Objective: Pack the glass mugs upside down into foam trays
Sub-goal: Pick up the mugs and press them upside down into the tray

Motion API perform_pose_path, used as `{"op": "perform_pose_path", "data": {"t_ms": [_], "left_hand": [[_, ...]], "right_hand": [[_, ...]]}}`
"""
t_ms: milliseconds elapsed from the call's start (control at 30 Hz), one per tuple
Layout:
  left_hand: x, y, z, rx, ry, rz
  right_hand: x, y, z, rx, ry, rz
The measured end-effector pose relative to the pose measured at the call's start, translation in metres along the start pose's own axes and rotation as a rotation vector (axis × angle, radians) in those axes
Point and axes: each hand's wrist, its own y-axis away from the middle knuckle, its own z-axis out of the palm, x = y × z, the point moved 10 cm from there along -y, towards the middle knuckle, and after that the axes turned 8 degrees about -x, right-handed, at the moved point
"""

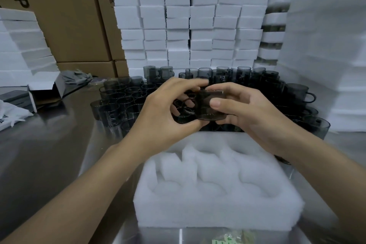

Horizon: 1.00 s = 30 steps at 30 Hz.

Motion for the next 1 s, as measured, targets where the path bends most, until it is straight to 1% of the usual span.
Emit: {"op": "perform_pose_path", "data": {"t_ms": [67,100,167,200,233,300,433,533,733,867,933,1000], "left_hand": [[-0.015,-0.001,0.009,-0.124,0.16,-0.146],[-0.021,0.001,0.016,-0.213,0.185,-0.205],[-0.026,0.005,0.03,-0.402,0.103,-0.246],[-0.026,0.008,0.034,-0.466,0.039,-0.246],[-0.026,0.009,0.035,-0.491,-0.009,-0.246],[-0.027,0.01,0.031,-0.482,-0.032,-0.256],[-0.036,0.014,0.019,-0.462,0.013,-0.306],[-0.041,0.015,0.015,-0.44,0.017,-0.328],[-0.042,0.015,0.02,-0.426,-0.003,-0.319],[-0.041,0.014,0.022,-0.414,-0.013,-0.306],[-0.04,0.014,0.022,-0.402,-0.009,-0.303],[-0.04,0.014,0.022,-0.4,-0.011,-0.305]], "right_hand": [[-0.004,0.0,-0.008,0.024,0.002,0.002],[-0.006,0.0,-0.012,0.023,0.01,0.008],[-0.01,0.002,-0.013,-0.05,0.024,0.043],[-0.011,0.004,-0.01,-0.115,0.04,0.075],[-0.011,0.007,-0.006,-0.188,0.077,0.109],[-0.01,0.015,0.002,-0.317,0.189,0.157],[-0.015,0.03,0.013,-0.52,0.38,0.211],[-0.017,0.041,0.016,-0.596,0.526,0.272],[-0.021,0.049,0.034,-0.58,0.72,0.358],[-0.018,0.053,0.038,-0.486,0.951,0.438],[-0.02,0.058,0.037,-0.444,0.998,0.484],[-0.026,0.063,0.035,-0.447,0.988,0.515]]}}
